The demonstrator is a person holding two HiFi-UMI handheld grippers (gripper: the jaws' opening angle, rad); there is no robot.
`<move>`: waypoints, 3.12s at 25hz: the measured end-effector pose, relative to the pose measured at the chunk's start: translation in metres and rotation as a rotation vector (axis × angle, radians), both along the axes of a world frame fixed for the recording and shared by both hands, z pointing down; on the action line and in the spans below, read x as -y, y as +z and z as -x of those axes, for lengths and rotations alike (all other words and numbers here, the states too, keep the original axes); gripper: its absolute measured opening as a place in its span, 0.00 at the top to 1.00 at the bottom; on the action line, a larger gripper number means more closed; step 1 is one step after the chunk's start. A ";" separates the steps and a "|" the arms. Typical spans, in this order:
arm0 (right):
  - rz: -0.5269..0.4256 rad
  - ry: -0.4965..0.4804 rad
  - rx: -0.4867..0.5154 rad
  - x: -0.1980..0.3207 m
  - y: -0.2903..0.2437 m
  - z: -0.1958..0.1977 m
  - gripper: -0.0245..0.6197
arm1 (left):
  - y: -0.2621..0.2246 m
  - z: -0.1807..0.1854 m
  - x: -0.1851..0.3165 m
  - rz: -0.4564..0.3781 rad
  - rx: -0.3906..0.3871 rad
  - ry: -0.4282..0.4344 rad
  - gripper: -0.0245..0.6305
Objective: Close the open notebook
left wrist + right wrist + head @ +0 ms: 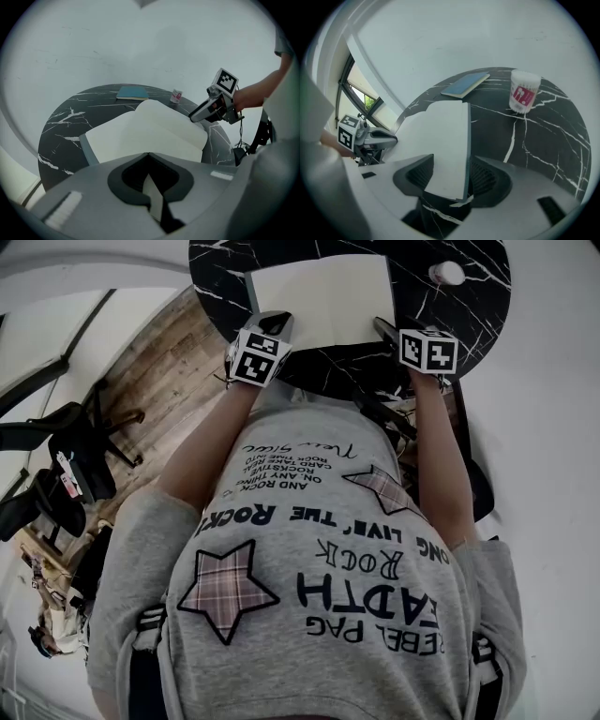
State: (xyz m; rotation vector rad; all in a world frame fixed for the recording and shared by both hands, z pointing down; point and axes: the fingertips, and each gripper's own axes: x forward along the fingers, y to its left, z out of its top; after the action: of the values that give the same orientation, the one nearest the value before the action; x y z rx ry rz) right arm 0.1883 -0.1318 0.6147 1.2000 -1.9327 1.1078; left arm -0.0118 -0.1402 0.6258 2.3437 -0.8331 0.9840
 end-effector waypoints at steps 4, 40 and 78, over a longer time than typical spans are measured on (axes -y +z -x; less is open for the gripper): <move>0.000 0.060 0.095 0.002 -0.002 -0.001 0.64 | -0.004 -0.001 0.002 -0.010 -0.019 0.001 0.95; 0.017 0.033 0.326 -0.003 -0.049 0.003 0.93 | -0.008 -0.001 0.002 -0.028 -0.024 0.004 0.95; -0.050 -0.287 0.406 0.009 -0.061 0.096 0.93 | -0.022 0.071 -0.010 -0.045 -0.026 -0.142 0.95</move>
State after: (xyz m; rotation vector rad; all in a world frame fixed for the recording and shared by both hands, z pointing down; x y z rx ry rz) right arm 0.0921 -0.1411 0.5533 0.7253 -2.3589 1.2190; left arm -0.0826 -0.1307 0.6038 2.2936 -1.0051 0.8829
